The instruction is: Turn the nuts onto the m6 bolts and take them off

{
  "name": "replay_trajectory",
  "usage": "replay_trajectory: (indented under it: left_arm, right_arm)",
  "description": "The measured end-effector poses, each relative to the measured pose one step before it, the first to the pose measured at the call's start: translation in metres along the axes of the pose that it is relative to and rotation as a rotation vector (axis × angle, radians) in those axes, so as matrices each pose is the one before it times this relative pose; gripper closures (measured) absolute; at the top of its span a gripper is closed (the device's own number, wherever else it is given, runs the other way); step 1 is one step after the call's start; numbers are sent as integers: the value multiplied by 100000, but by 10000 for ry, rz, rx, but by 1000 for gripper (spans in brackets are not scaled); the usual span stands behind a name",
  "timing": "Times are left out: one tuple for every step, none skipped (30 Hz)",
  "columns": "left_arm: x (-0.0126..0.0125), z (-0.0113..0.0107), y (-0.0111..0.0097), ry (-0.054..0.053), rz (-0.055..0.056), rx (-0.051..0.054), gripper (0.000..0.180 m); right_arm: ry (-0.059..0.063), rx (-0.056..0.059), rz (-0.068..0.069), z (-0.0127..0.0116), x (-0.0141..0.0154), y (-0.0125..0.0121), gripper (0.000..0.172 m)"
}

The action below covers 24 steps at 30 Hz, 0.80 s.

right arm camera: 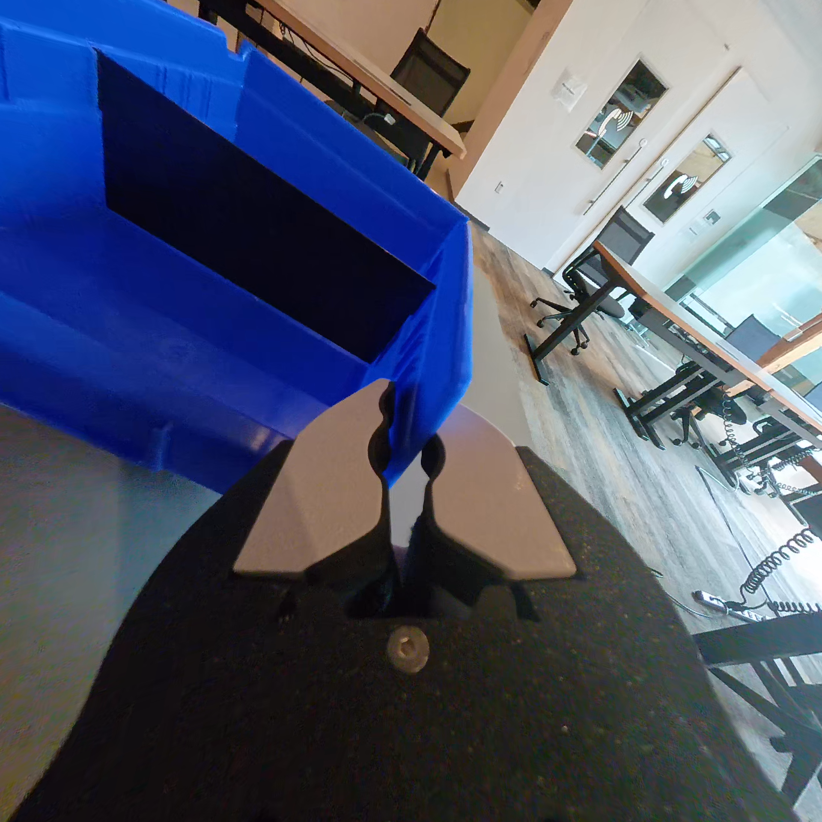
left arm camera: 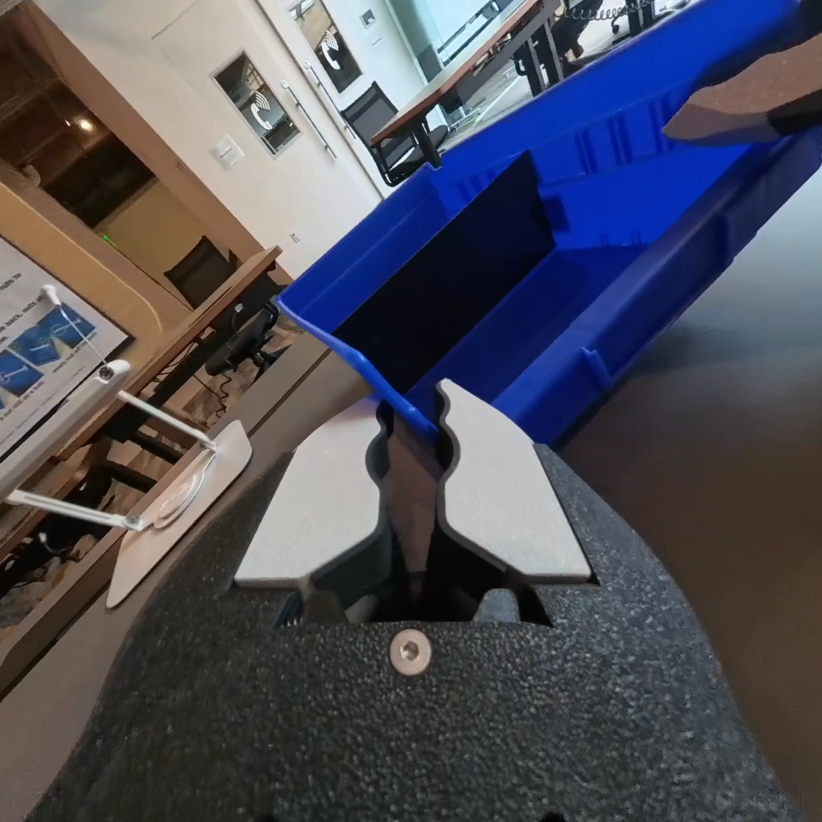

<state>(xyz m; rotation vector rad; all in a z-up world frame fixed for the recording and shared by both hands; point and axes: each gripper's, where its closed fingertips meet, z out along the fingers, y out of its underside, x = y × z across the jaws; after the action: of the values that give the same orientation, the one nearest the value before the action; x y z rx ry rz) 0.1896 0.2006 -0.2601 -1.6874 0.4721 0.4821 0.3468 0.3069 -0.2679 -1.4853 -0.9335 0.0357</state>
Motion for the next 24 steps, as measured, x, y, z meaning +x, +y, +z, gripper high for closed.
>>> replay_trajectory:
  left_arm:
    - [318, 160, -23, 51, 36, -22, 164]
    - [275, 159, 35, 48, 17, -32, 163]
    - [216, 154, 57, 52, 1, -38, 163]
    - [164, 143, 106, 50, -8, -57, 163]
    - [143, 96, 129, 71, 0, -65, 163]
    - [116, 52, 91, 84, -9, -48, 162]
    - [138, 11, 48, 83, 8, -11, 161]
    - [165, -8, 25, 84, 19, -8, 161]
    - [199, 7, 80, 91, 7, -48, 160]
    - [170, 35, 121, 85, 12, -59, 159]
    - [83, 56, 87, 40, 10, -39, 158]
    - [74, 69, 101, 58, 4, -66, 158]
    - [79, 45, 69, 84, -26, -56, 157]
    - [88, 34, 96, 119, -61, -64, 157]
    - [74, 37, 164, 118, -88, -112, 157]
    - [20, 0, 154, 95, -89, -91, 156]
    - [-26, -37, 8, 55, -52, 4, 150]
    - [-60, -127, -155, 14, -9, 101, 138]
    - [19, -154, -87, 68, -27, 58, 134]
    - [-41, -157, 11, 42, -37, -3, 130]
    - [-78, -198, 59, 34, 1, -12, 127]
    - [-95, -299, 77, 78, 7, -1, 124]
    - [-93, -381, 123, 121, -46, -10, 120]
    - [-144, -484, 142, 132, -75, -13, 116]
  right_arm:
    - [-5, 31, 22, 100, 183, 242, 165]
    - [-14, 18, 19, 109, 122, 212, 165]
    - [4, -8, 20, 102, 87, 197, 165]
    - [6, -20, 21, 73, 18, 187, 165]
    - [12, -18, 15, 61, -17, 171, 165]
    - [4, 34, 6, 11, -13, 80, 165]
    - [8, 2, 34, 1, 54, 84, 165]
    - [8, -20, 17, 20, 53, 108, 164]
    - [-22, -58, -19, 26, -7, 218, 163]
    - [-33, -103, -42, 48, -96, 317, 162]
    - [-52, -111, -80, 44, -175, 372, 161]
    - [-69, -139, -49, 71, -181, 419, 159]
    - [3, 59, 63, -2, 4, 10, 158]
    - [-67, -51, 85, 46, 3, 39, 157]
    - [4, -20, 122, 61, 98, -8, 151]
    - [36, -33, 65, 24, 151, -3, 145]
    - [91, -17, 43, -12, 251, -16, 137]
    - [115, -23, 83, -70, 339, -40, 129]
    - [14, -76, 72, -81, 215, 31, 119]
    - [68, -120, 69, -129, 278, 63, 111]
    - [63, -94, 12, -235, 256, -39, 103]
    - [86, -50, -5, -353, 275, -146, 96]
    - [161, -35, 36, -427, 374, -242, 90]
    - [149, -13, 112, -495, 345, -379, 84]
